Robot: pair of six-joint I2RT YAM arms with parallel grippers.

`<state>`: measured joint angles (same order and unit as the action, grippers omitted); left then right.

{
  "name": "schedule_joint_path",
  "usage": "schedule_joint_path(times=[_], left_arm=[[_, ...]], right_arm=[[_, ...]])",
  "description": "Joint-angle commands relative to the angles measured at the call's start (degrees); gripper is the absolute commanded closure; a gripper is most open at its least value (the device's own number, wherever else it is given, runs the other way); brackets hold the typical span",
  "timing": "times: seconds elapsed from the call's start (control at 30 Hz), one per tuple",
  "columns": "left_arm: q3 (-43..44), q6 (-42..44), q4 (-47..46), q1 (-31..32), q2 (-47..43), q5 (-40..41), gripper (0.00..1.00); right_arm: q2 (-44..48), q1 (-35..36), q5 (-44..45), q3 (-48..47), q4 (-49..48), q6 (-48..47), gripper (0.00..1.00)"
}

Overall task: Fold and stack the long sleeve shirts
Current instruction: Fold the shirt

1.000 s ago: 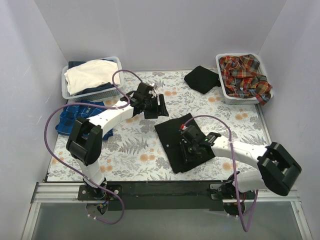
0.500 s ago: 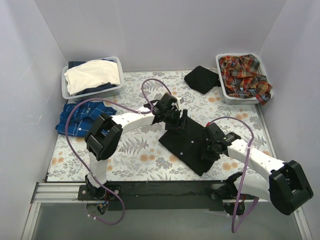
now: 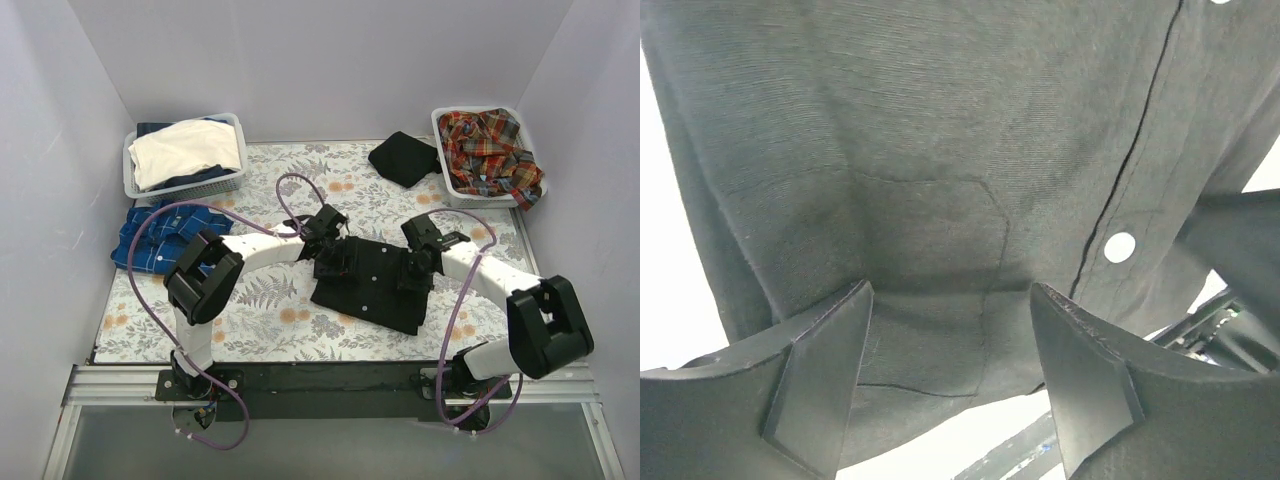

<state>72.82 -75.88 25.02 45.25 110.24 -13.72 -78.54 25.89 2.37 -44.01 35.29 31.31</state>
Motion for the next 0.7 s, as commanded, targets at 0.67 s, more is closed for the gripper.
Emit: schedule_joint_path(times=[0.67], left_arm=[[-12.4, -4.7, 9.0, -0.7, -8.3, 5.0, 0.34]], right_arm=[[5.9, -12.4, -18.2, 8.1, -13.1, -6.5, 0.24]])
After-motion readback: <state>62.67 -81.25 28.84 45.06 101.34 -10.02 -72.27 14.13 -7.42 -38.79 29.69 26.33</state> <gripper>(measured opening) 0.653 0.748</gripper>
